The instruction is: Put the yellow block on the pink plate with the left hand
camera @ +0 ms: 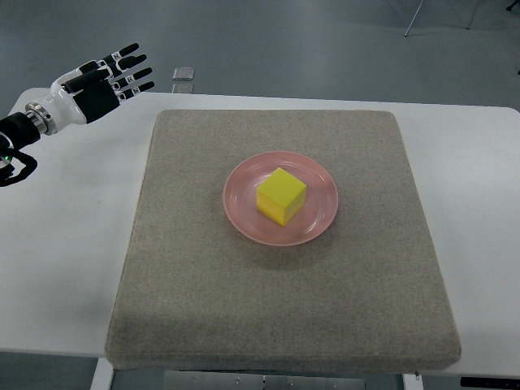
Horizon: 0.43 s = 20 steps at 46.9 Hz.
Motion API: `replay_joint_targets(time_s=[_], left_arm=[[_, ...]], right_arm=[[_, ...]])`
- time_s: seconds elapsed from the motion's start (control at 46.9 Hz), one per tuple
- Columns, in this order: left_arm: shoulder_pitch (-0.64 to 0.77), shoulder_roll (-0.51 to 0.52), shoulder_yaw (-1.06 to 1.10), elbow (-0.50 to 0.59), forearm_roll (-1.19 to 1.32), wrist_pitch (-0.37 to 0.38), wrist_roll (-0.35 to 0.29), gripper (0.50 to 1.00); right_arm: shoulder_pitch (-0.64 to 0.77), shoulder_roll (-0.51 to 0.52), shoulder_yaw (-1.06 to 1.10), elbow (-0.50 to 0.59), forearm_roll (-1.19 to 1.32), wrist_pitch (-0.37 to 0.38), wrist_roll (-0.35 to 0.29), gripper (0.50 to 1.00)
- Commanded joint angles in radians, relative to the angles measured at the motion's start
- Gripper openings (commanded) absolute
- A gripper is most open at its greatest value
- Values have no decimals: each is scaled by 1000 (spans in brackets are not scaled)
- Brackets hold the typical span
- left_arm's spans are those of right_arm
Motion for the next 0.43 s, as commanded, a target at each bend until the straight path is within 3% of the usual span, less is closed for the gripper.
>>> replay_joint_targets(time_s=[0.0, 0.405], left_arm=[[2, 1, -6, 0, 0, -1, 0, 999], [2, 3, -9, 0, 3, -1, 0, 999]], right_arm=[[0, 0, 0, 4, 1, -2, 1, 924], [0, 0, -2, 10, 0, -12, -2, 924]])
